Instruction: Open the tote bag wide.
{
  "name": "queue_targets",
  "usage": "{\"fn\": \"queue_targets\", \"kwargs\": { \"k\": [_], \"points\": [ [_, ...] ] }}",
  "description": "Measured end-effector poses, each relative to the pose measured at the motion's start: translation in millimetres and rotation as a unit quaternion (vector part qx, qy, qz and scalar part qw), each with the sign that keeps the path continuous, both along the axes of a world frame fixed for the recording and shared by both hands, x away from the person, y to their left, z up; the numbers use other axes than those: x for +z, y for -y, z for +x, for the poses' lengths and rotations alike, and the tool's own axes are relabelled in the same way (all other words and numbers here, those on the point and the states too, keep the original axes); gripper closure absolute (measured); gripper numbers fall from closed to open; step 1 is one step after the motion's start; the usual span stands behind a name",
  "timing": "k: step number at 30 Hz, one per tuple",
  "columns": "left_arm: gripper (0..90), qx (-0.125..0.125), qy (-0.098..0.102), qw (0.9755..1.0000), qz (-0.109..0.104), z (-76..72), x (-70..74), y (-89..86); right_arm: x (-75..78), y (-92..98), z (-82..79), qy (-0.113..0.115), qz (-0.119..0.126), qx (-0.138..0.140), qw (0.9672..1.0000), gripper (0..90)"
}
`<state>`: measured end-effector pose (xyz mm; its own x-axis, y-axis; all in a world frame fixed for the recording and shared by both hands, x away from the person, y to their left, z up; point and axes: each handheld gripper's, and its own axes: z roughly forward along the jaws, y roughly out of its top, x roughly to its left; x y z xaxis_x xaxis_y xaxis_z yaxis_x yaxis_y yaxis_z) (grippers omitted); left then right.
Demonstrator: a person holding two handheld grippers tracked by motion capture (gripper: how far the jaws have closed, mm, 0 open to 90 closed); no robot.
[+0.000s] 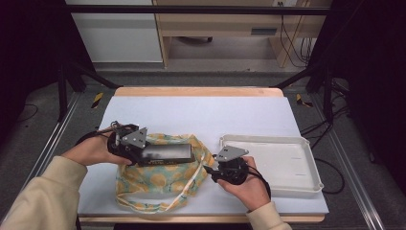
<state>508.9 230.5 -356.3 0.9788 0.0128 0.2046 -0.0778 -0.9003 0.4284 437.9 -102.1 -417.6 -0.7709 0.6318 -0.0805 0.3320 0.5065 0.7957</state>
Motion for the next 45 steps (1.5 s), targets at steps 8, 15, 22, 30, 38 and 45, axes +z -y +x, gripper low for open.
{"fn": "queue_targets", "kwargs": {
  "k": [8, 15, 22, 30, 38, 45],
  "points": [
    [43.0, -0.001, 0.005, 0.9999, -0.014, -1.5, 16.2, 1.6, 4.5, 11.3, -0.7, -0.003, -0.002, -0.002, 1.0, 44.2],
    [43.0, 0.0, 0.009, 0.9995, -0.031, -2.2, 29.9, 12.4, 10.1, 32.9, 0.2, -0.025, 0.003, 0.0, 0.9997, 29.7],
    [43.0, -0.01, 0.011, 0.9996, -0.024, -3.2, 38.7, 34.1, 15.5, 49.6, 1.1, -0.028, -0.001, 0.009, 0.9996, 24.1],
    [43.0, -0.023, 0.011, 0.9992, -0.031, -4.1, 42.6, 62.1, 28.8, 62.4, 2.2, -0.046, -0.013, 0.041, 0.998, 15.0],
    [43.0, -0.033, 0.008, 0.9991, -0.025, -4.0, 42.4, 85.4, 43.1, 75.9, 2.3, -0.04, -0.047, 0.048, 0.997, 15.8],
    [43.0, -0.039, 0.0, 0.9991, -0.019, -2.4, 37.0, 105.3, 55.0, 86.4, 2.8, -0.036, -0.063, 0.056, 0.9958, 15.6]
  ]
}}
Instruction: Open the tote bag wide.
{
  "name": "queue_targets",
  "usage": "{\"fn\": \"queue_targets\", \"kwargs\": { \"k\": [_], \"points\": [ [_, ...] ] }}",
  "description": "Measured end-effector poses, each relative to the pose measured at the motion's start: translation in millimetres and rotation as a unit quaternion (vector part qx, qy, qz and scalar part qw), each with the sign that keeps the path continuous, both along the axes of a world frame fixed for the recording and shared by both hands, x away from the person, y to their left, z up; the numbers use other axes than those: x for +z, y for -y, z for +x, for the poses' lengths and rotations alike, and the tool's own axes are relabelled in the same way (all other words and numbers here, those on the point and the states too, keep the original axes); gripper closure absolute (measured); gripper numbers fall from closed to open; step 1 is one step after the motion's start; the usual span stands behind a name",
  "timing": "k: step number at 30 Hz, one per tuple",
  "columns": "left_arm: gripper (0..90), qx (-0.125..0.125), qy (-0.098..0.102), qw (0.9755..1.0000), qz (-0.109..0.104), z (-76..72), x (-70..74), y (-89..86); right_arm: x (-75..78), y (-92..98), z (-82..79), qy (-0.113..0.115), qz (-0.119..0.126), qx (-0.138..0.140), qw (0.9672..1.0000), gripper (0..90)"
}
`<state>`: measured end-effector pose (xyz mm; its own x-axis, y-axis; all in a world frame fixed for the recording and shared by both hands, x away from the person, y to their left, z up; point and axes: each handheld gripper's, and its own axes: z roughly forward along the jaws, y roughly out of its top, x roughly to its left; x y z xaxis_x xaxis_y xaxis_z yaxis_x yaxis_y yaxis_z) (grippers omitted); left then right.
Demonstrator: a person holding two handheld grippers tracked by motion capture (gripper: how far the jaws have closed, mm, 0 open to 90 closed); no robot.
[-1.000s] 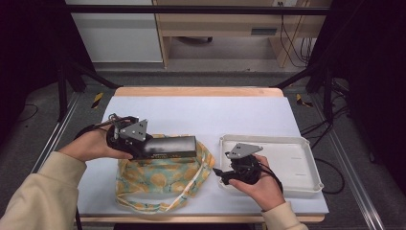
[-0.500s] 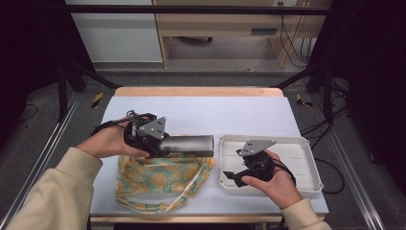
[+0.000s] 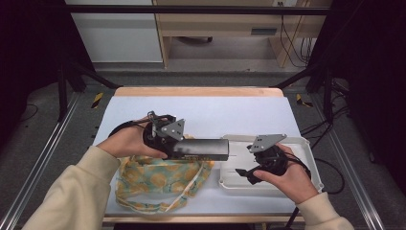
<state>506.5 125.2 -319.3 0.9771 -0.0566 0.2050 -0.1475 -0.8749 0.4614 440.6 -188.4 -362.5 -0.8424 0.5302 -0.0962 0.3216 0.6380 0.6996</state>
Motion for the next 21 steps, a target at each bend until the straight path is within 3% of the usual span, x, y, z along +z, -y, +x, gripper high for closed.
{"fn": "queue_targets", "kwargs": {
  "k": [21],
  "points": [
    [43.0, -0.019, -0.013, 0.9997, 0.005, -2.5, -9.4, 39.5, 14.0, 8.7, 0.4, 0.006, -0.027, 0.028, 0.9992, 15.2]
  ]
}}
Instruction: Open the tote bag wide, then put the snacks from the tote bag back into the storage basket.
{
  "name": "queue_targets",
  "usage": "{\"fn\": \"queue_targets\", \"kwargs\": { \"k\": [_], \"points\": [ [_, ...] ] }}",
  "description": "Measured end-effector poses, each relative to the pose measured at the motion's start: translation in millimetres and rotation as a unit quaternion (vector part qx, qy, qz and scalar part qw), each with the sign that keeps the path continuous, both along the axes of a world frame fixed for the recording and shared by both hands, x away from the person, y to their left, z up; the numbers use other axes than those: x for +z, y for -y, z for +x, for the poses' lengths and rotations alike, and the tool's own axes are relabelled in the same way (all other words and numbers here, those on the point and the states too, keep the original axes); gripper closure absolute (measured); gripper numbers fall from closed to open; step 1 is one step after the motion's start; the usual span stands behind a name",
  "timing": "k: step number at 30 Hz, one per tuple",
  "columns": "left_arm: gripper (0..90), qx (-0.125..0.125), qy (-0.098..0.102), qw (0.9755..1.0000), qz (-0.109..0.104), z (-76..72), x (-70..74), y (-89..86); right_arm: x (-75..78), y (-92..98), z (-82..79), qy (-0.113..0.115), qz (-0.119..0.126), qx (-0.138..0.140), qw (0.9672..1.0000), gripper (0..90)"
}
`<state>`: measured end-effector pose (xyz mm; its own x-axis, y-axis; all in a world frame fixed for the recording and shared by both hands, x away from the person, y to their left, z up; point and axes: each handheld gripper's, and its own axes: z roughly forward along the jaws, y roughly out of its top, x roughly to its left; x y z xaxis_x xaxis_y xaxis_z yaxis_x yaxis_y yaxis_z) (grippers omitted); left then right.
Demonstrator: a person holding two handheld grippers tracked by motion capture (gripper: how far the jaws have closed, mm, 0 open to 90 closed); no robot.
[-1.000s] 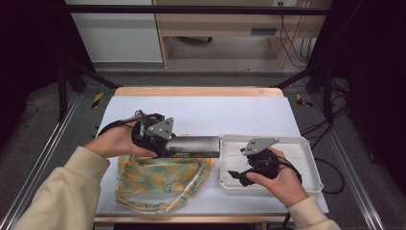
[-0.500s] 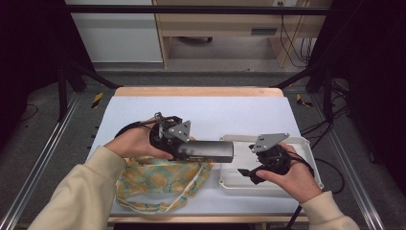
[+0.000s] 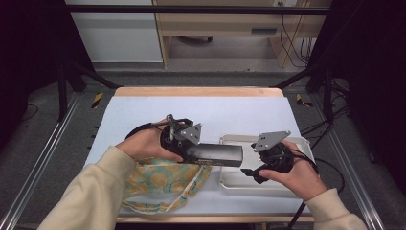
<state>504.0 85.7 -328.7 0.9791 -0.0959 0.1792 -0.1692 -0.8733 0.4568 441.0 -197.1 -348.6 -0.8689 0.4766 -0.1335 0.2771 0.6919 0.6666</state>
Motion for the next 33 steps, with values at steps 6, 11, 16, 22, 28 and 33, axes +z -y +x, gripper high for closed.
{"fn": "queue_targets", "kwargs": {
  "k": [6, 11, 16, 22, 28, 33],
  "points": [
    [43.0, -0.001, 0.001, 1.0, 0.002, -1.5, -2.1, 8.3, 6.2, -3.3, 1.9, -0.003, -0.017, 0.015, 0.9997, 15.1],
    [43.0, -0.004, 0.001, 1.0, 0.004, -3.1, -3.6, 13.8, 11.3, -9.4, 5.6, -0.003, -0.035, 0.031, 0.9989, 14.9],
    [43.0, -0.009, 0.002, 0.9999, 0.006, -5.0, -4.4, 16.1, 11.2, -15.7, 10.4, -0.009, -0.056, 0.048, 0.9973, 15.3],
    [43.0, -0.013, 0.001, 0.9999, 0.004, -5.6, -5.6, 16.5, 8.9, -21.3, 12.6, -0.012, -0.068, 0.064, 0.9956, 16.5],
    [43.0, -0.014, 0.0, 0.9999, 0.002, -6.7, -7.6, 16.8, 3.0, -24.9, 17.0, -0.02, -0.079, 0.071, 0.9941, 19.5],
    [43.0, -0.015, -0.001, 0.9999, 0.003, -8.0, -7.8, 17.1, -2.2, -26.4, 20.8, -0.03, -0.09, 0.08, 0.9923, 25.6]
  ]
}}
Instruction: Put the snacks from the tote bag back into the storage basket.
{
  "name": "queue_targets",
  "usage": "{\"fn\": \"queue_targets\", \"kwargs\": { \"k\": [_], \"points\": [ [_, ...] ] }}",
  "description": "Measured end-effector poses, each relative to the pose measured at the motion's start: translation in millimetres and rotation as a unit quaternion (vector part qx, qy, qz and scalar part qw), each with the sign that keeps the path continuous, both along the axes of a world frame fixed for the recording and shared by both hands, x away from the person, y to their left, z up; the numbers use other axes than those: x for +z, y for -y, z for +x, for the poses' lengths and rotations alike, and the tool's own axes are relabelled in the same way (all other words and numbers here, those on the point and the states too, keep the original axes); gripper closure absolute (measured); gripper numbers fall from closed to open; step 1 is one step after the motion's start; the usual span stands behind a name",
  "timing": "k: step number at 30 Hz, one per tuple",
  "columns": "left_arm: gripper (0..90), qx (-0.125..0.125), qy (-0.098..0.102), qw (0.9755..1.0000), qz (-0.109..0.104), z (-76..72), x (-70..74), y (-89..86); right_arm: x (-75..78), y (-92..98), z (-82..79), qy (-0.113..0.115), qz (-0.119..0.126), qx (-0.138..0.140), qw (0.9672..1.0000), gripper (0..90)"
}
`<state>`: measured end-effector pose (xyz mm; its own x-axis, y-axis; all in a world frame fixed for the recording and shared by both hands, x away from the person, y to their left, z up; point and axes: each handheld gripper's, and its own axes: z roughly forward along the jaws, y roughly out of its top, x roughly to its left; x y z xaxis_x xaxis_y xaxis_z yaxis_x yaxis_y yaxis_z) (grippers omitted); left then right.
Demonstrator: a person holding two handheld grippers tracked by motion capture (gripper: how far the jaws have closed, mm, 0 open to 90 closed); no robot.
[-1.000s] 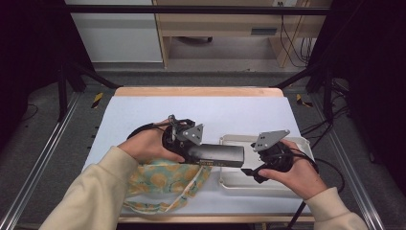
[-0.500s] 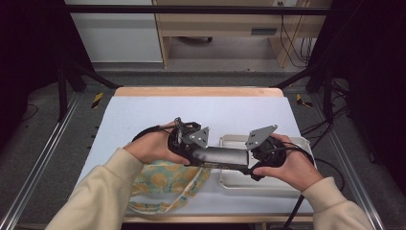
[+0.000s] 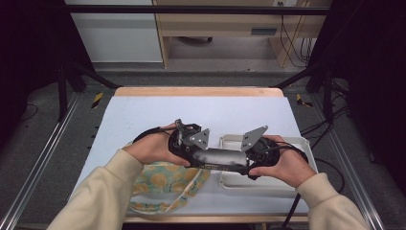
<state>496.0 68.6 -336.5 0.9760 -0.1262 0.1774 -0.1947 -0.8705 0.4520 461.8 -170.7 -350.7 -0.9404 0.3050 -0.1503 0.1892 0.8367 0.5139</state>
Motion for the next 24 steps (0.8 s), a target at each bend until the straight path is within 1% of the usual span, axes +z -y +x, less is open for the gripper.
{"fn": "queue_targets", "kwargs": {
  "k": [1, 4, 8, 14, 17, 21, 23, 24],
  "points": [
    [43.0, 0.0, 0.0, 1.0, -0.001, -0.2, 0.1, 0.1, -1.5, -0.7, 0.4, 0.0, 0.001, -0.001, 1.0, 27.3],
    [43.0, 0.001, 0.0, 1.0, -0.002, -0.5, 0.4, 0.1, -3.7, -2.2, 2.0, -0.008, -0.01, 0.005, 0.9999, 30.8],
    [43.0, 0.0, 0.003, 1.0, 0.002, -0.9, -0.4, -0.1, -6.3, -6.0, 3.1, -0.014, -0.016, 0.012, 0.9997, 33.0],
    [42.9, -0.001, 0.004, 1.0, 0.005, -1.2, -1.7, -0.9, -8.0, -10.5, 4.0, -0.013, -0.027, 0.019, 0.9994, 37.3],
    [42.9, -0.001, 0.005, 1.0, 0.005, -1.1, -2.4, -1.3, -8.9, -11.2, 4.8, -0.011, -0.027, 0.018, 0.9994, 37.9],
    [42.7, -0.005, 0.008, 0.9999, 0.006, -1.0, -3.7, -2.4, -9.7, -11.7, 5.3, -0.012, -0.029, 0.027, 0.9992, 40.6],
    [41.7, -0.005, 0.012, 0.9999, 0.001, -0.3, -5.2, -3.3, -9.9, -12.0, 4.8, -0.014, -0.031, 0.029, 0.999, 41.3],
    [40.6, 0.0, 0.016, 0.9999, -0.002, 0.3, -5.3, -3.8, -9.9, -11.1, 5.1, -0.013, -0.029, 0.029, 0.9991, 41.7]
  ]
}}
